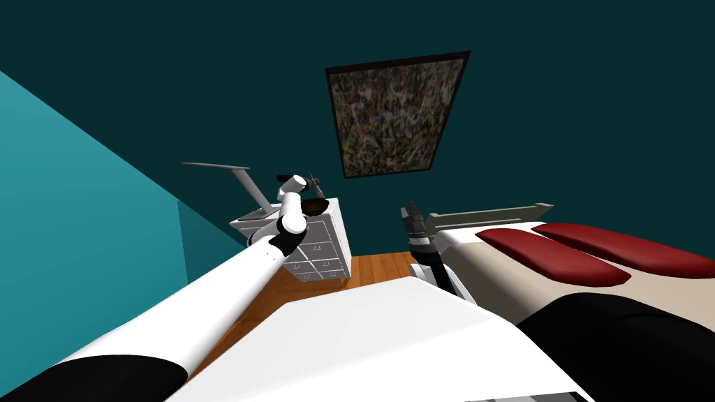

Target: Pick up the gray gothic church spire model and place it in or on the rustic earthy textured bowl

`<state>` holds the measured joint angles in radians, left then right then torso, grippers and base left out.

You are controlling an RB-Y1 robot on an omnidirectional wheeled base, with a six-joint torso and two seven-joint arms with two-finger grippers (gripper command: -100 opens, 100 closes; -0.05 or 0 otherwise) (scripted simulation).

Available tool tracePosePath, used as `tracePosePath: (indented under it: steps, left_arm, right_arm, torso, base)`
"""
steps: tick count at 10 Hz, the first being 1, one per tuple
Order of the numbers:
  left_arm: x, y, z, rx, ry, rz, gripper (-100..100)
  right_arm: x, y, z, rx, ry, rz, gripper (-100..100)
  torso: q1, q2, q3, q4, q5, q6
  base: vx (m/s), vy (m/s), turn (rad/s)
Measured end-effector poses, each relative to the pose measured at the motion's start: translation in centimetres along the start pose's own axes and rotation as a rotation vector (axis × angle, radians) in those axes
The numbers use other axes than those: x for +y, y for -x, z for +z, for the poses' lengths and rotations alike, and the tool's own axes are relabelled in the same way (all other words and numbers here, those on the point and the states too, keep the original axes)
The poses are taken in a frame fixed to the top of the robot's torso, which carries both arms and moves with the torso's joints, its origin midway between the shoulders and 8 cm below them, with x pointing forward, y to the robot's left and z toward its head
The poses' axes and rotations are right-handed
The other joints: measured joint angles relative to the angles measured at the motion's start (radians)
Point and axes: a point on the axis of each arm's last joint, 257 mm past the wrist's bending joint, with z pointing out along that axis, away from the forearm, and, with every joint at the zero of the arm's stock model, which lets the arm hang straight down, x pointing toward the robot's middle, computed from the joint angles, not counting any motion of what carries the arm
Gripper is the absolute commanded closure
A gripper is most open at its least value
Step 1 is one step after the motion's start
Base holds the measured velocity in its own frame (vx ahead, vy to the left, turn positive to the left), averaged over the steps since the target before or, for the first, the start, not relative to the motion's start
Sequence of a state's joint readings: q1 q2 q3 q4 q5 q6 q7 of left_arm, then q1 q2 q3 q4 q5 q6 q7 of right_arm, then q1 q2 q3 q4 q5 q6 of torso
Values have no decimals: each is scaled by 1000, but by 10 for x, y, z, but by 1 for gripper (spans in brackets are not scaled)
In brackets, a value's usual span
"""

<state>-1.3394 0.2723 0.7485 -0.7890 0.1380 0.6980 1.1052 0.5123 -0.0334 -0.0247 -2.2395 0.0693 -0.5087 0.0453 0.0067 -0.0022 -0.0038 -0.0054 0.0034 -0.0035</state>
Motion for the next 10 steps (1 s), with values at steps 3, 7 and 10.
tracePosePath:
  steps: [3,7,10]
  left_arm:
    - [0,0,0,0,0,0,100]
    - [-1,-10,-1,15,-6,6,100]
    - [-1,-3,0,-2,-12,11,100]
  right_arm:
    - [0,0,0,0,0,0,0]
    - [0,0,0,0,0,0,0]
    - [0,0,0,0,0,0,0]
  torso:
    - [0,0,0,0,0,0]
    - [1,23,8,-6,6,-5]
    - [2,31,10,-10,8,-6]
  base:
    - [-48,-3,11]
    - [-217,-28,33]
    - [-267,-26,6]
